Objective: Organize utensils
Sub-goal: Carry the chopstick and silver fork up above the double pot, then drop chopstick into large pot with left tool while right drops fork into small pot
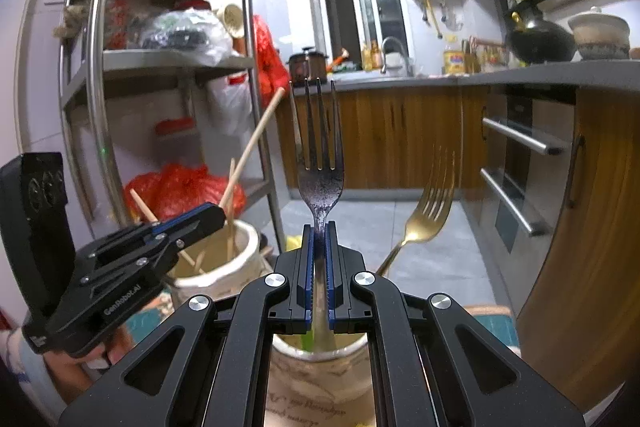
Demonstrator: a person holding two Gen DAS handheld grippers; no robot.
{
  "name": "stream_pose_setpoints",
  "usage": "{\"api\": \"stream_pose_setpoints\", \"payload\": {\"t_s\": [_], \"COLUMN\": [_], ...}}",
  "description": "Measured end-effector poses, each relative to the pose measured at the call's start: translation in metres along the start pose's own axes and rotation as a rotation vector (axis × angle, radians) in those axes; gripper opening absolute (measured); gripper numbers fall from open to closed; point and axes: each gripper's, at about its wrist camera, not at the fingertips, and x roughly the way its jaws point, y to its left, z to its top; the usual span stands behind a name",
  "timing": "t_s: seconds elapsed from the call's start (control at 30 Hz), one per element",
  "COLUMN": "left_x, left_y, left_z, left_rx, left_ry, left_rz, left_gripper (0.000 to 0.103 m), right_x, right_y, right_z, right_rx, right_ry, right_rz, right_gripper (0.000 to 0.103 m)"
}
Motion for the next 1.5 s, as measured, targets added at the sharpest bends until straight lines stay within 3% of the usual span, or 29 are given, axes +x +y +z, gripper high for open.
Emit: {"api": "stream_pose_setpoints", "payload": {"t_s": [0.4, 0.43, 0.53, 0.57, 0.83, 1.2, 1.5], "left_x": [0.001, 0.002, 0.001, 0.000, -0.001, -0.004, -0.008], "left_y": [-0.003, -0.003, -0.001, -0.002, -0.002, -0.005, -0.006], "left_z": [-0.001, -0.001, 0.000, 0.000, 0.001, 0.002, 0.004], "left_rx": [0.016, 0.013, -0.001, -0.003, -0.006, -0.002, 0.022], "left_ry": [0.029, 0.031, 0.025, 0.023, 0.019, 0.011, 0.007], "left_rz": [-0.033, -0.036, -0.042, -0.045, -0.043, -0.036, -0.028], "left_gripper": [0.007, 0.010, 0.035, 0.036, 0.039, 0.042, 0.051], "right_x": [0.014, 0.016, 0.021, 0.023, 0.036, 0.041, 0.025], "right_y": [-0.004, -0.004, -0.005, -0.006, -0.007, -0.007, -0.010], "right_z": [-0.009, -0.009, -0.010, -0.010, -0.012, -0.016, -0.014], "right_rx": [0.034, 0.036, 0.052, 0.056, 0.071, 0.047, 0.035], "right_ry": [0.080, 0.085, 0.108, 0.114, 0.166, 0.166, 0.115], "right_rz": [0.000, 0.002, 0.007, 0.010, -0.012, -0.039, -0.030], "right_gripper": [0.006, 0.006, 0.006, 0.006, 0.006, 0.006, 0.025]}}
